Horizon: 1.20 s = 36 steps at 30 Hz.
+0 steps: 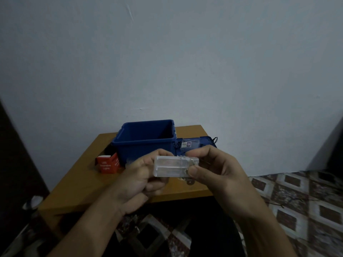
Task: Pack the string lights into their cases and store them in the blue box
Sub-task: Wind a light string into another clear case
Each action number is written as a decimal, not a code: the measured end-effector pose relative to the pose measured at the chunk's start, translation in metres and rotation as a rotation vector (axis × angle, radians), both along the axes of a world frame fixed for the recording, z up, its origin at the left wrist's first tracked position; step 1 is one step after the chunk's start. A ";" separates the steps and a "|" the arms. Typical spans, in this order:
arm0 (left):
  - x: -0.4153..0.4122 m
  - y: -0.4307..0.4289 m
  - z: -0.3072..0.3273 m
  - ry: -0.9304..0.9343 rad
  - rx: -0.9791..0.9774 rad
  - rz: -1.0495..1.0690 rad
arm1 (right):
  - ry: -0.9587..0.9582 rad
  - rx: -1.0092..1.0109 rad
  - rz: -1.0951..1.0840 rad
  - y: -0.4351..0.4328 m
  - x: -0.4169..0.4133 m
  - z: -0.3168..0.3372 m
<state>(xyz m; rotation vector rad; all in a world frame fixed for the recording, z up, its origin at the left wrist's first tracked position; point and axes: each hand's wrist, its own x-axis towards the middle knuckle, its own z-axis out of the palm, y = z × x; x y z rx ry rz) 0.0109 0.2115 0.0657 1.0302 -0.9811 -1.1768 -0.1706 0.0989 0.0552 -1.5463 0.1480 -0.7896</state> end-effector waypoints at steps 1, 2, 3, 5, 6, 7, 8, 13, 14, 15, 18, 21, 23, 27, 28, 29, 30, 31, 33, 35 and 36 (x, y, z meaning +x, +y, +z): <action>-0.003 0.001 -0.004 0.039 -0.028 -0.016 | -0.007 0.011 -0.005 0.000 0.001 -0.001; -0.005 0.002 -0.008 0.076 -0.049 -0.026 | -0.021 0.026 -0.002 0.000 0.002 -0.002; -0.007 0.002 -0.012 0.110 -0.061 -0.020 | -0.038 0.044 0.000 0.000 0.003 -0.003; -0.011 0.003 -0.016 0.144 -0.087 0.013 | -0.067 0.085 -0.013 0.001 0.005 -0.002; -0.015 0.002 -0.017 0.137 -0.100 0.037 | -0.078 0.101 -0.026 0.001 0.006 -0.002; -0.020 0.002 -0.016 0.114 -0.106 0.072 | -0.085 0.111 -0.043 0.001 0.007 -0.002; -0.025 0.002 -0.015 0.083 -0.107 0.118 | -0.091 0.120 -0.064 0.001 0.008 -0.002; -0.045 0.004 -0.011 -0.054 -0.105 0.351 | -0.086 0.123 -0.168 0.005 0.011 -0.002; -0.047 0.003 -0.010 -0.083 -0.108 0.392 | -0.082 0.106 -0.179 0.006 0.010 -0.002; -0.049 0.003 -0.009 -0.113 -0.110 0.431 | -0.077 0.085 -0.190 0.006 0.010 -0.001; -0.053 0.002 -0.006 -0.208 -0.123 0.502 | -0.077 0.023 -0.185 0.007 0.009 0.001; -0.054 0.004 -0.006 -0.364 -0.145 0.557 | -0.057 -0.050 -0.162 0.007 0.007 0.003; -0.054 0.005 -0.008 -0.517 -0.193 0.604 | -0.043 -0.073 -0.152 0.006 0.006 0.003; -0.058 0.005 -0.010 -0.719 -0.280 0.682 | -0.007 -0.079 -0.135 0.006 0.004 0.003; -0.059 0.006 -0.010 -0.739 -0.286 0.691 | -0.004 -0.077 -0.127 0.005 0.004 0.003; -0.060 0.006 -0.010 -0.751 -0.290 0.696 | -0.002 -0.075 -0.119 0.005 0.003 0.003; -0.060 0.006 -0.010 -0.761 -0.294 0.691 | -0.002 -0.071 -0.114 0.004 0.003 0.003; -0.061 0.007 -0.008 -0.767 -0.297 0.673 | -0.003 -0.065 -0.110 0.004 0.003 0.003; -0.064 0.009 -0.005 -0.771 -0.302 0.616 | -0.002 -0.060 -0.106 0.003 0.003 0.003; -0.065 0.011 -0.002 -0.778 -0.310 0.601 | -0.001 -0.066 -0.104 0.002 0.003 0.002; -0.065 0.011 -0.001 -0.781 -0.312 0.605 | -0.001 -0.066 -0.104 0.002 0.003 0.002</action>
